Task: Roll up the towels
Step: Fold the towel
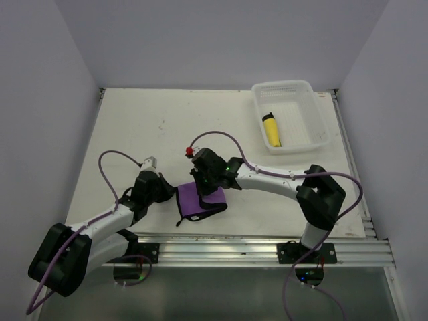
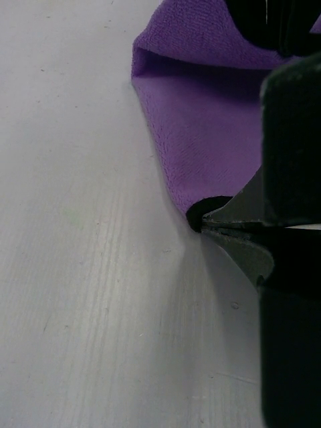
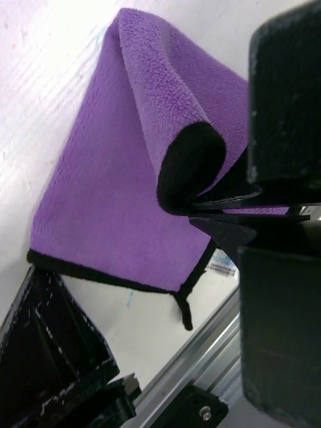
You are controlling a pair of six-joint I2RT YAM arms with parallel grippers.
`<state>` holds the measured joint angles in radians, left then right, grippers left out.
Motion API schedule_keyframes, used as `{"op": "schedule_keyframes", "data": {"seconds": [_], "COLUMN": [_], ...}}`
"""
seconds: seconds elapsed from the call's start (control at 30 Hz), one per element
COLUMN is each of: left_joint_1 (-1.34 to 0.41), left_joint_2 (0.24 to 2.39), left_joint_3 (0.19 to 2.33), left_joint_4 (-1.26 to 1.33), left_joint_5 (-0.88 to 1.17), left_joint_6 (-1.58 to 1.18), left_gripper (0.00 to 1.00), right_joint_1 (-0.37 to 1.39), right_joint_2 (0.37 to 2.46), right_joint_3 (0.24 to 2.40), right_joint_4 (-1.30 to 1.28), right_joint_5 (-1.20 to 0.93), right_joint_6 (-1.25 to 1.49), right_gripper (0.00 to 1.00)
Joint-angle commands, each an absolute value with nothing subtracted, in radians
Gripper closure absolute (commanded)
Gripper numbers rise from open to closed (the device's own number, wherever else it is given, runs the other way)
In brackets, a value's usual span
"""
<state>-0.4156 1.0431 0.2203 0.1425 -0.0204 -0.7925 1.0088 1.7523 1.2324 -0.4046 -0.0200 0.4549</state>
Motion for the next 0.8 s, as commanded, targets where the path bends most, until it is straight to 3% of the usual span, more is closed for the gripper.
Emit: {"op": "schedule_keyframes", "data": {"seconds": [0.0, 0.77], "left_joint_1": [-0.423, -0.423], "left_joint_2": [1.035, 1.022], "left_joint_3": [0.219, 0.225], "left_joint_4": [0.192, 0.172], "left_joint_5": [-0.026, -0.034], "left_joint_6": [-0.788, -0.778], "left_gripper": [1.0, 1.0], "right_joint_1": [1.037, 1.112], "right_joint_2": [1.79, 1.944], "right_joint_3": [1.293, 1.407], "right_joint_4": [-0.362, -0.33], "right_joint_5": [-0.052, -0.083], "right_joint_6": [0.482, 0.511], "right_gripper": [1.0, 1.0]}}
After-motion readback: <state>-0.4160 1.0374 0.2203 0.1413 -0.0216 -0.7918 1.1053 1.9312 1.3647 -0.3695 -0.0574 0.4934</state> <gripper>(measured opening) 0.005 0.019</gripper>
